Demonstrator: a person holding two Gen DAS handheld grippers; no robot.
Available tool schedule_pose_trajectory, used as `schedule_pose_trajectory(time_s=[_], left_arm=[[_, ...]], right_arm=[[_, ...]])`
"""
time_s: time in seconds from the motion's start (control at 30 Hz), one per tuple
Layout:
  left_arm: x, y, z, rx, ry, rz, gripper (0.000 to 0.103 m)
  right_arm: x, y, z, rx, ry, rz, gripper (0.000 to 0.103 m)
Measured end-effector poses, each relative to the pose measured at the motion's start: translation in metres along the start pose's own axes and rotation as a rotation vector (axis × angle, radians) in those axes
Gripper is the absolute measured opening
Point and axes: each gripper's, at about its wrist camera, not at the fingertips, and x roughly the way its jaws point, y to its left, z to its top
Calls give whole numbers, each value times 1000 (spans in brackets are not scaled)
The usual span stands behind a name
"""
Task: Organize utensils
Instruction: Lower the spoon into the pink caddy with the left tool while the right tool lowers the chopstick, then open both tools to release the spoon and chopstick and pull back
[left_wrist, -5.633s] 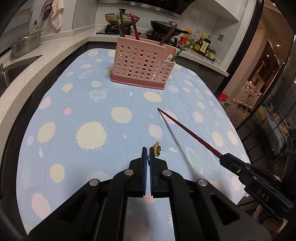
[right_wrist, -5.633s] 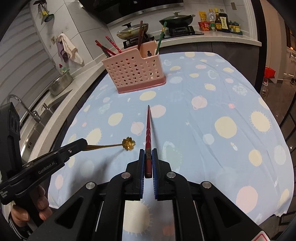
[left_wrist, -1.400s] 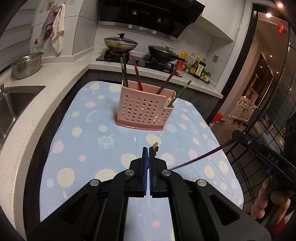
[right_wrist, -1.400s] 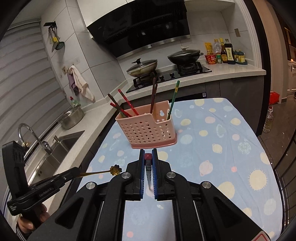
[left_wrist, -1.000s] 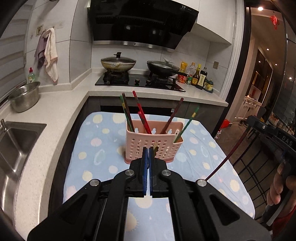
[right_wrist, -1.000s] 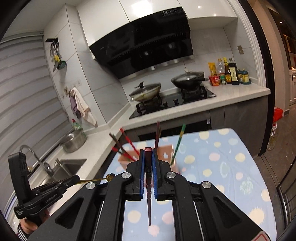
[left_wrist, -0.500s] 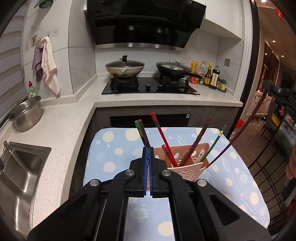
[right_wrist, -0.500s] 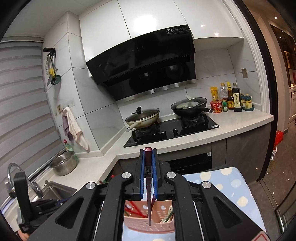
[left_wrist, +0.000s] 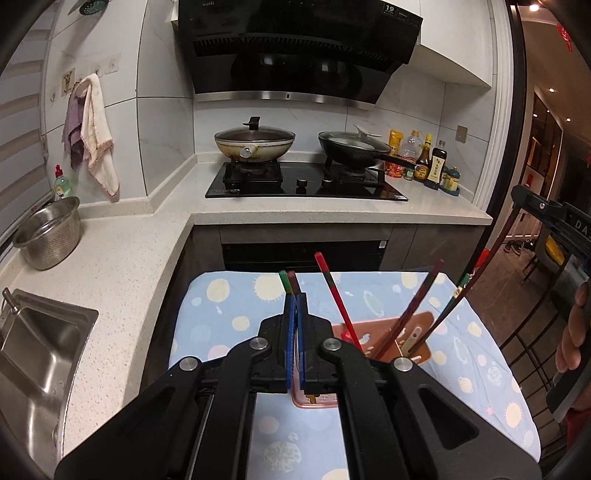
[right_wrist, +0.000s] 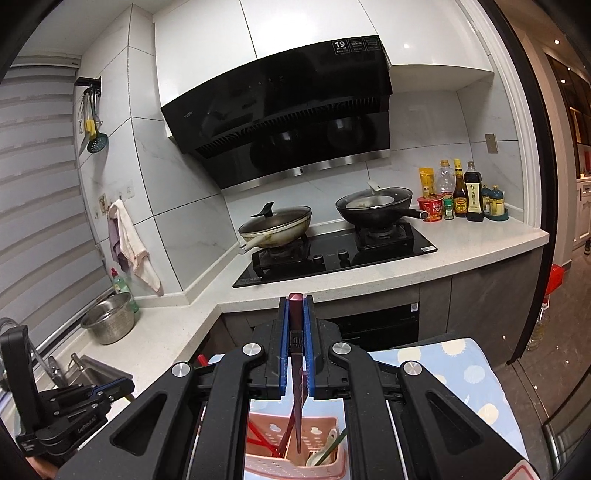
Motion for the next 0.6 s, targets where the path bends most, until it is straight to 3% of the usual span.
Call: schedule_pose_trajectory(time_s=[0.23,0.6], left_arm=[[15,-3,18,6,-18,-10,1],[51,-11,9,-2,39,-48,1]], right_arm=[[7,7,7,-41,-25,-18,7],[38,1,-30,-36,109,-8,7]])
